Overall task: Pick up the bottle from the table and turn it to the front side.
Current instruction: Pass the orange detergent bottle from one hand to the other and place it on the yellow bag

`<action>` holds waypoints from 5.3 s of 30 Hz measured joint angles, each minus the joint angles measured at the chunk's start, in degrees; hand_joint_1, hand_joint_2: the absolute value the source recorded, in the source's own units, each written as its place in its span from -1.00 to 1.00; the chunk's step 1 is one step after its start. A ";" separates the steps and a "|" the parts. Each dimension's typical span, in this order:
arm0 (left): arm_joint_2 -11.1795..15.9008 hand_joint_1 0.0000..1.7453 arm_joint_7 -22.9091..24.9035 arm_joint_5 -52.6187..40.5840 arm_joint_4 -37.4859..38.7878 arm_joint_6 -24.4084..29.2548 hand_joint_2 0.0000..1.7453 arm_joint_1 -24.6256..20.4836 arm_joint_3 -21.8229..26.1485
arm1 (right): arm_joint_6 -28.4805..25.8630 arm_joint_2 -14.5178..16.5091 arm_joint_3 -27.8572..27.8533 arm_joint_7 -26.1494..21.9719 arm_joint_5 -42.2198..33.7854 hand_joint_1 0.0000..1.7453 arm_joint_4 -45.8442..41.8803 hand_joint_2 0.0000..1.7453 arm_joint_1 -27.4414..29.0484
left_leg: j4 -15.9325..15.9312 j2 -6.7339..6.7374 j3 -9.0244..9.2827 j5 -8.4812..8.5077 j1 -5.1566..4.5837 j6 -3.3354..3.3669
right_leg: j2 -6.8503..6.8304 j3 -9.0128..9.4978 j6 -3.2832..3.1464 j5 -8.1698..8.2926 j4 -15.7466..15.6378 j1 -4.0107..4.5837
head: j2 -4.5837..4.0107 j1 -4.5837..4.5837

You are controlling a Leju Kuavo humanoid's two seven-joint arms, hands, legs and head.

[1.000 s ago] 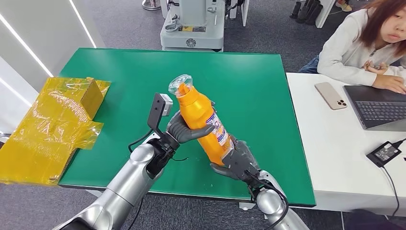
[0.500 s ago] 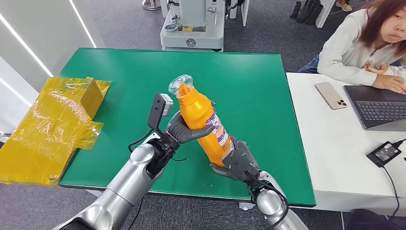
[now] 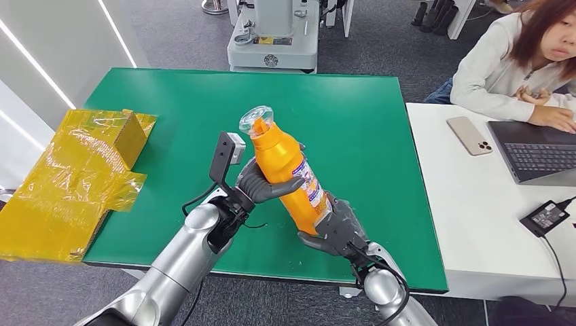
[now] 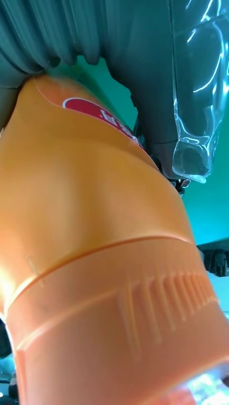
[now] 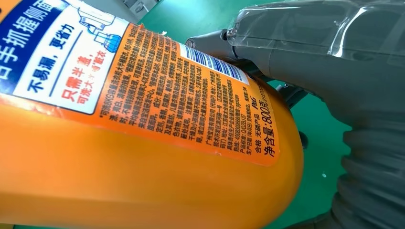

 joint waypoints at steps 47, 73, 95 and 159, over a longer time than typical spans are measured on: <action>0.02 1.00 0.01 0.00 0.02 0.00 1.00 -0.05 -0.04 | 0.00 0.04 -0.04 0.00 0.00 1.00 0.00 1.00 0.02 | 0.00 0.00 0.00 0.00 0.00 0.00 | 0.00 0.00 0.00 0.00 0.00 0.00 | 0.00 0.00; 0.02 1.00 0.01 0.00 0.02 0.00 1.00 -0.05 -0.04 | 0.00 0.04 -0.04 0.00 0.00 1.00 0.00 1.00 0.03 | 0.00 0.00 0.00 0.00 0.00 0.00 | 0.00 0.00 0.00 0.00 0.00 0.00 | 0.00 0.00; 10.81 1.00 -14.59 -18.82 6.45 20.29 1.00 -13.22 4.40 | 6.03 -6.68 -2.69 -7.37 -11.38 -1.00 -13.56 1.00 11.33 | -0.02 0.10 0.00 0.04 0.01 -0.06 | 0.08 -0.04 -0.05 0.02 0.09 0.01 | 0.00 -0.27; 30.02 -1.00 4.05 -105.66 31.93 41.06 1.00 -10.76 -6.04 | 9.36 -8.00 -7.58 -7.24 -8.51 -1.00 -23.22 1.00 19.35 | -0.05 0.19 -0.09 0.02 0.02 -0.09 | 0.15 -0.19 -0.06 0.01 0.09 0.01 | 0.00 -0.26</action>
